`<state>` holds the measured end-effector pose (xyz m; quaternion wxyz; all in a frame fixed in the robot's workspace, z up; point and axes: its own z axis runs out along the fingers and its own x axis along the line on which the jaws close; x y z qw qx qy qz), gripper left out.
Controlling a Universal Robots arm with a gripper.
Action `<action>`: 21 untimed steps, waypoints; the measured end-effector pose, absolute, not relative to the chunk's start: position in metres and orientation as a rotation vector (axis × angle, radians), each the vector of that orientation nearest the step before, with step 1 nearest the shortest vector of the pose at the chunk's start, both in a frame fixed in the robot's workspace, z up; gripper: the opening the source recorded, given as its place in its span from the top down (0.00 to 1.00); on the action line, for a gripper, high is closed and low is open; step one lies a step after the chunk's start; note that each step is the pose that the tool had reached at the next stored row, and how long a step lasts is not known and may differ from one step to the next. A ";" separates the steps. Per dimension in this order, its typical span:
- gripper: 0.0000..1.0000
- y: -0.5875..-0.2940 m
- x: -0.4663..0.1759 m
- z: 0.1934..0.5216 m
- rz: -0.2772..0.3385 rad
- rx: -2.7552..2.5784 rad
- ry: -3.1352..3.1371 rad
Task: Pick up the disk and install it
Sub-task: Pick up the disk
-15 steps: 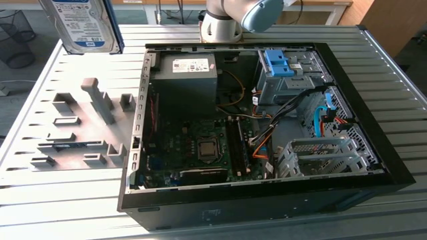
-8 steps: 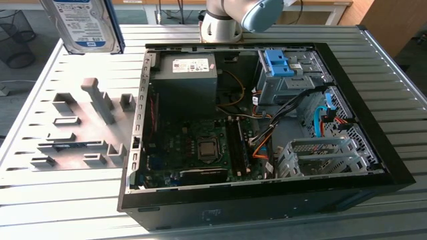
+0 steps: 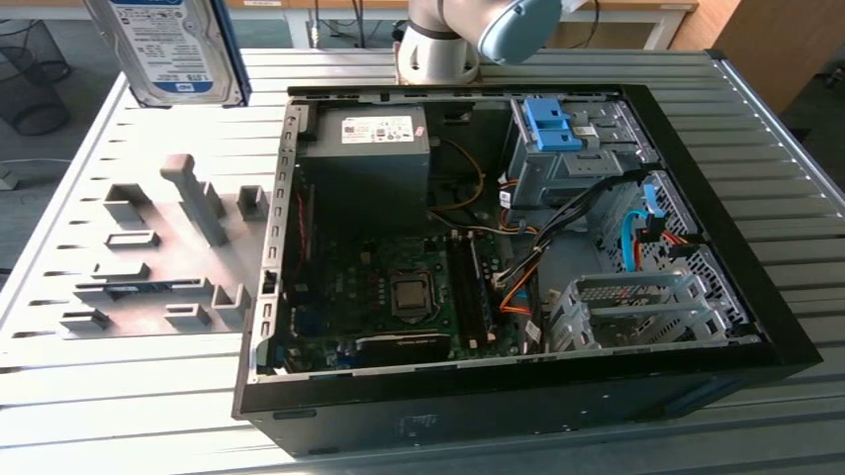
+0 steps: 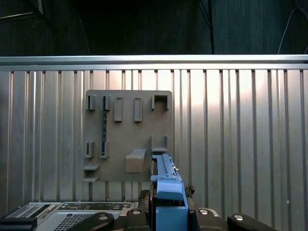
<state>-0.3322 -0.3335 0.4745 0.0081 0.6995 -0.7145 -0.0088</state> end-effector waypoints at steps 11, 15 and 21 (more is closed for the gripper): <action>0.64 -0.333 -0.327 0.475 -0.027 2.186 -2.233; 0.64 -0.333 -0.324 0.475 -0.027 2.186 -2.233; 0.64 -0.333 -0.321 0.475 -0.027 2.186 -2.233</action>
